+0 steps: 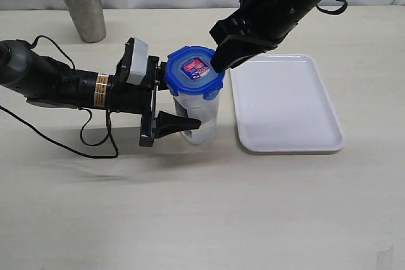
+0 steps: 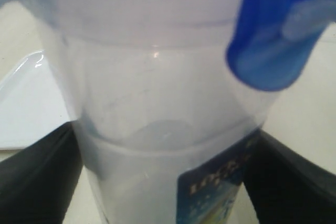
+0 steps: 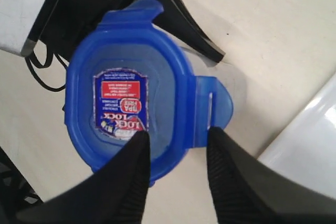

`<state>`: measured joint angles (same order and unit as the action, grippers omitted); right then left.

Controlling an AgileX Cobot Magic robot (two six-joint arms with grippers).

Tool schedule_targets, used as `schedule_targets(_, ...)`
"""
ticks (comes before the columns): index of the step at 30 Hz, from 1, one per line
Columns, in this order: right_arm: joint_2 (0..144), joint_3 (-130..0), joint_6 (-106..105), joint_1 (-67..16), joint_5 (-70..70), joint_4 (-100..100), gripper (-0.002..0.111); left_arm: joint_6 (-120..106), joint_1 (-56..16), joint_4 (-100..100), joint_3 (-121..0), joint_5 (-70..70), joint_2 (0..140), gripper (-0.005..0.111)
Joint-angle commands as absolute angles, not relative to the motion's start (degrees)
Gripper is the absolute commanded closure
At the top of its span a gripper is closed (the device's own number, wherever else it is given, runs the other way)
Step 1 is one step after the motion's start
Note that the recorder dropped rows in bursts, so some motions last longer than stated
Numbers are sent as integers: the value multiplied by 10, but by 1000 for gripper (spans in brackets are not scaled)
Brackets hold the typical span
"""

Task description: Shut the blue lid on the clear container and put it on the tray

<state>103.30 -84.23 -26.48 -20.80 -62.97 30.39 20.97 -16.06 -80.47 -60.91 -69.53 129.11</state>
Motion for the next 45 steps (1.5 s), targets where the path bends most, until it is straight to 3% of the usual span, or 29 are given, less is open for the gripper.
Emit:
schedule_targets(1,1032,-838,-275,-208,-629,325,62,211,-163,-798,-607,-700,1284,107)
schedule_targets(20,1095,-838,-304,-208,-626,366,69,211,-163,-797,-607,-700,1284,107)
schedule_targets(26,1132,-838,-304,-208,-649,366,83,211,-163,-786,-607,-700,1284,107)
schedule_targets(45,1142,-839,-314,-200,-673,362,83,211,-163,-758,-607,-700,1284,107)
